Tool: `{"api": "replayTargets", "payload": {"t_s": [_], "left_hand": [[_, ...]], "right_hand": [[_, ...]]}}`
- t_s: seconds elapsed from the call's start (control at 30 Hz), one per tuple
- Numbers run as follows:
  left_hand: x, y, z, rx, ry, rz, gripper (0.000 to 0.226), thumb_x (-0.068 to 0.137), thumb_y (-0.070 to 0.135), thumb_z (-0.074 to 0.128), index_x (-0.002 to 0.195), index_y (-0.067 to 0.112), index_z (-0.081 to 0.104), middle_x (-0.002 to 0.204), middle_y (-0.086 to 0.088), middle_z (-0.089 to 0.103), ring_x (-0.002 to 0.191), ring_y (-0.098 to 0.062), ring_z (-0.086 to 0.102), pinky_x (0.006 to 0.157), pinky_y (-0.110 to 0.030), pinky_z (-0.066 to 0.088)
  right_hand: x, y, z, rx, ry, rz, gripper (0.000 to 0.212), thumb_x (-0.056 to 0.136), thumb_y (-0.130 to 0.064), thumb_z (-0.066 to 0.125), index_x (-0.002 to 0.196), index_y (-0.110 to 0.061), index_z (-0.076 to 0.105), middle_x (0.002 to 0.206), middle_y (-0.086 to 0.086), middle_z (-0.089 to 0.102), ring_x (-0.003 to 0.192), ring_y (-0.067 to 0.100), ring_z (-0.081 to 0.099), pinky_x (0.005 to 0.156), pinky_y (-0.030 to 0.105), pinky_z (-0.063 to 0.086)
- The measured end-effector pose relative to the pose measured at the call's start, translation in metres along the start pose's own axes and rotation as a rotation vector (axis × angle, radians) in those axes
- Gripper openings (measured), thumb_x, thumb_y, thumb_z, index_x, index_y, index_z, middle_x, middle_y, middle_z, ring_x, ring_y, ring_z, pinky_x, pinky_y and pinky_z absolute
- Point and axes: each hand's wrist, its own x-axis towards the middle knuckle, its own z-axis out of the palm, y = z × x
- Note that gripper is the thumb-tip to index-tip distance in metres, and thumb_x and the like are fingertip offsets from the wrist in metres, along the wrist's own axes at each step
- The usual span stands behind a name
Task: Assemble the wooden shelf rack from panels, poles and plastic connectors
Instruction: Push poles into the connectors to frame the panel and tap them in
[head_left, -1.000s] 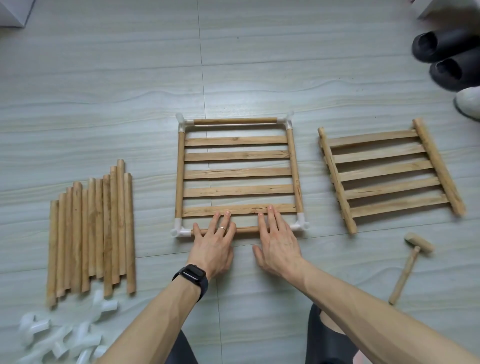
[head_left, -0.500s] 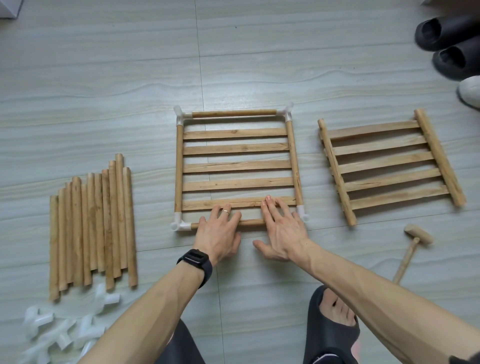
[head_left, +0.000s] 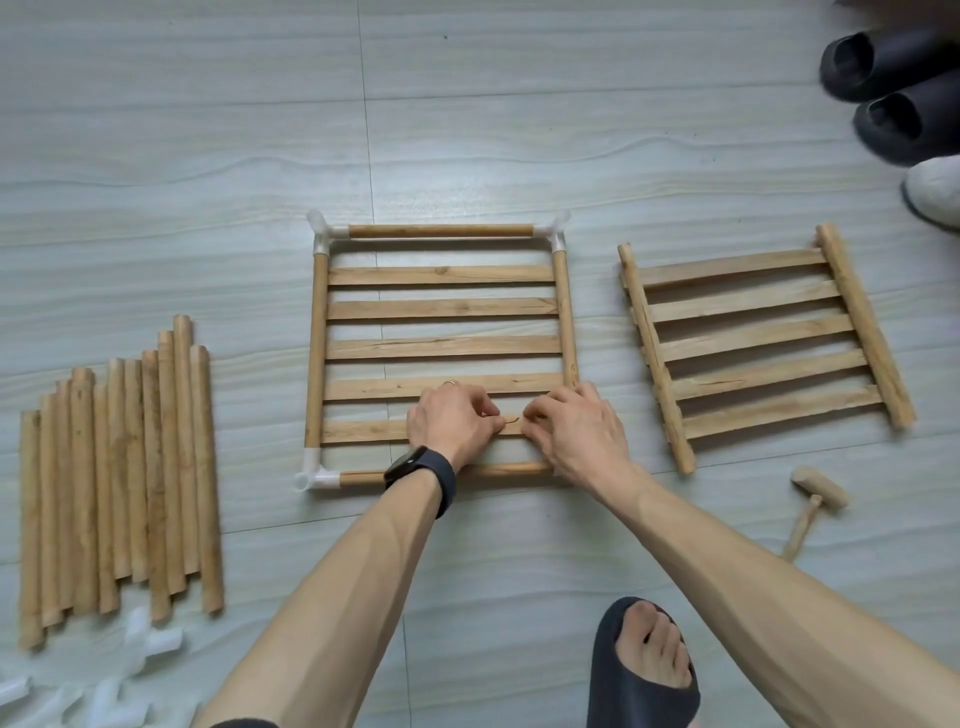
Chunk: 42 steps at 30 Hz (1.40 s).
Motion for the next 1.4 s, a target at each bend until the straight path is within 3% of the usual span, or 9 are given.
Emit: {"api": "replayTargets", "payload": {"t_s": [0.37, 0.57, 0.67, 0.73, 0.8, 0.87, 1.0, 1.23, 1.4], "left_hand": [[0.012, 0.013, -0.010, -0.062, -0.072, -0.193, 0.019, 0.073, 0.044, 0.086, 0.075, 0.030, 0.075, 0.095, 0.004, 0.073, 0.102, -0.019, 0.063, 0.094, -0.038, 0.051], [-0.009, 0.000, -0.003, 0.113, 0.000, 0.084, 0.026, 0.090, 0.055, 0.065, 0.106, 0.035, 0.069, 0.115, 0.006, 0.066, 0.117, -0.020, 0.051, 0.097, -0.037, 0.042], [-0.027, -0.031, 0.008, 0.296, 0.078, 0.354, 0.041, 0.098, 0.055, 0.047, 0.135, 0.038, 0.050, 0.145, 0.002, 0.049, 0.133, -0.021, 0.040, 0.109, -0.037, 0.033], [-0.039, -0.060, 0.014, 0.437, 0.074, 0.412, 0.063, 0.100, 0.063, 0.030, 0.157, 0.039, 0.019, 0.169, -0.001, 0.011, 0.153, -0.026, 0.013, 0.123, -0.046, 0.015], [-0.048, -0.086, 0.019, 0.518, 0.032, 0.355, 0.074, 0.096, 0.071, 0.009, 0.157, 0.039, -0.019, 0.165, 0.003, -0.028, 0.153, -0.026, -0.022, 0.123, -0.054, -0.011], [-0.054, -0.101, 0.022, 0.504, -0.029, 0.250, 0.073, 0.093, 0.074, -0.001, 0.147, 0.041, -0.037, 0.157, 0.005, -0.041, 0.147, -0.026, -0.033, 0.118, -0.058, -0.019], [-0.056, -0.101, 0.023, 0.476, -0.059, 0.209, 0.071, 0.093, 0.073, -0.001, 0.145, 0.042, -0.038, 0.157, 0.004, -0.041, 0.146, -0.026, -0.033, 0.118, -0.061, -0.016], [-0.070, -0.076, 0.019, 0.640, -0.012, 0.180, 0.072, 0.102, 0.063, 0.010, 0.161, 0.027, -0.009, 0.170, 0.000, 0.004, 0.154, -0.027, 0.007, 0.122, -0.056, 0.010], [-0.072, -0.069, 0.011, 0.651, -0.052, 0.190, 0.073, 0.103, 0.061, 0.018, 0.162, 0.023, 0.000, 0.169, -0.002, 0.008, 0.152, -0.029, 0.012, 0.122, -0.055, 0.013]], "right_hand": [[0.003, 0.006, 0.004, -0.106, -0.018, -0.098, 0.032, 0.102, -0.050, 0.049, 0.109, -0.028, 0.071, 0.113, -0.006, 0.062, 0.109, 0.022, 0.049, 0.080, 0.037, 0.041], [-0.005, 0.008, 0.009, -0.134, 0.018, -0.114, 0.030, 0.104, -0.050, 0.041, 0.108, -0.027, 0.061, 0.110, -0.004, 0.054, 0.105, 0.021, 0.051, 0.079, 0.036, 0.038], [-0.010, 0.008, 0.007, -0.162, 0.039, -0.084, 0.028, 0.105, -0.045, 0.041, 0.112, -0.028, 0.062, 0.114, -0.003, 0.057, 0.110, 0.022, 0.053, 0.090, 0.038, 0.038], [-0.021, 0.011, 0.004, -0.151, 0.079, -0.056, 0.030, 0.104, -0.042, 0.041, 0.123, -0.027, 0.060, 0.131, -0.001, 0.056, 0.125, 0.024, 0.050, 0.100, 0.039, 0.036], [-0.039, 0.013, 0.004, -0.122, 0.062, -0.019, 0.046, 0.103, -0.044, 0.039, 0.146, -0.026, 0.045, 0.159, 0.004, 0.037, 0.148, 0.025, 0.030, 0.117, 0.043, 0.028], [-0.057, 0.013, 0.008, -0.136, -0.028, -0.023, 0.066, 0.104, -0.051, 0.029, 0.162, -0.025, 0.013, 0.172, -0.001, 0.000, 0.158, 0.019, -0.005, 0.126, 0.047, 0.005], [-0.077, 0.007, 0.020, -0.246, -0.164, -0.116, 0.077, 0.102, -0.061, 0.017, 0.161, -0.022, -0.016, 0.166, -0.004, -0.028, 0.150, 0.017, -0.031, 0.119, 0.050, -0.018], [-0.061, -0.007, 0.012, -0.363, -0.238, -0.231, 0.089, 0.100, -0.066, 0.025, 0.161, -0.015, -0.013, 0.167, 0.001, -0.023, 0.155, 0.018, -0.021, 0.123, 0.056, -0.012], [-0.053, -0.020, 0.016, -0.333, -0.363, -0.196, 0.099, 0.098, -0.066, 0.036, 0.159, -0.012, -0.018, 0.166, 0.004, -0.027, 0.155, 0.021, -0.019, 0.126, 0.051, -0.006]]}}
